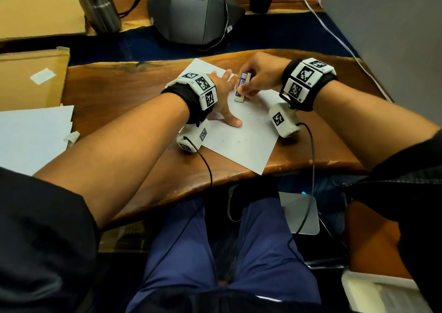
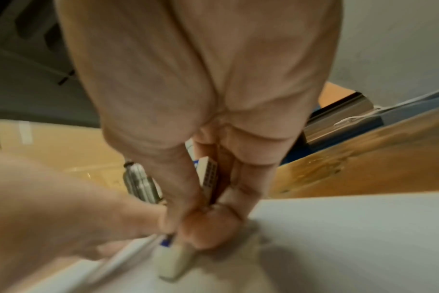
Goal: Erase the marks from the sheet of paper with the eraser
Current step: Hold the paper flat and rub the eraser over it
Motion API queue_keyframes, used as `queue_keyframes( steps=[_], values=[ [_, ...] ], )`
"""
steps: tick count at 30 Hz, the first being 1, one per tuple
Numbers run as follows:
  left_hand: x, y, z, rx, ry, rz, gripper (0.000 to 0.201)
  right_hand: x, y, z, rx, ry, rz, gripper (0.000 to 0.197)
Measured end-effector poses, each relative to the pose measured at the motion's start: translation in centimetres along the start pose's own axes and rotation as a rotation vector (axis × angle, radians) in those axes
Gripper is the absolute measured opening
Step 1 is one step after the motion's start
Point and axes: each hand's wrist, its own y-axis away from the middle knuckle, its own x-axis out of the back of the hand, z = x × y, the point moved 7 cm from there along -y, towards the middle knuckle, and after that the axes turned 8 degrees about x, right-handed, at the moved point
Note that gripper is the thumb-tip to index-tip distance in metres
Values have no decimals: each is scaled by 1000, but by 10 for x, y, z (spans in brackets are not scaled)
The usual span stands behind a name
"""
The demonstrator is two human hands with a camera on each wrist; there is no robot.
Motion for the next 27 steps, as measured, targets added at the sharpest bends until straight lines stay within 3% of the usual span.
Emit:
queue_keyframes(
  steps=[7, 13, 17, 19, 23, 27],
  values=[
    [0, 3, 1, 5, -12, -5, 136, 30, -8, 13, -106, 24, 273, 16],
    [-1, 2, -1, -11, -5, 20, 135, 16, -1, 11, -107, 60, 202, 19],
    [0, 4, -2, -11, 11, 28, 134, 34, 7, 16, -200, -11, 415, 35],
    [-2, 3, -4, -13, 22, 34, 133, 34, 15, 14, -218, -58, 368, 27],
    [-1, 3, -5, -8, 32, 12, 134, 13, 40, 18, -280, -24, 131, 18],
    [3, 6, -9, 31, 40, 22, 130, 13, 45, 27, -288, 48, 171, 21]
  ],
)
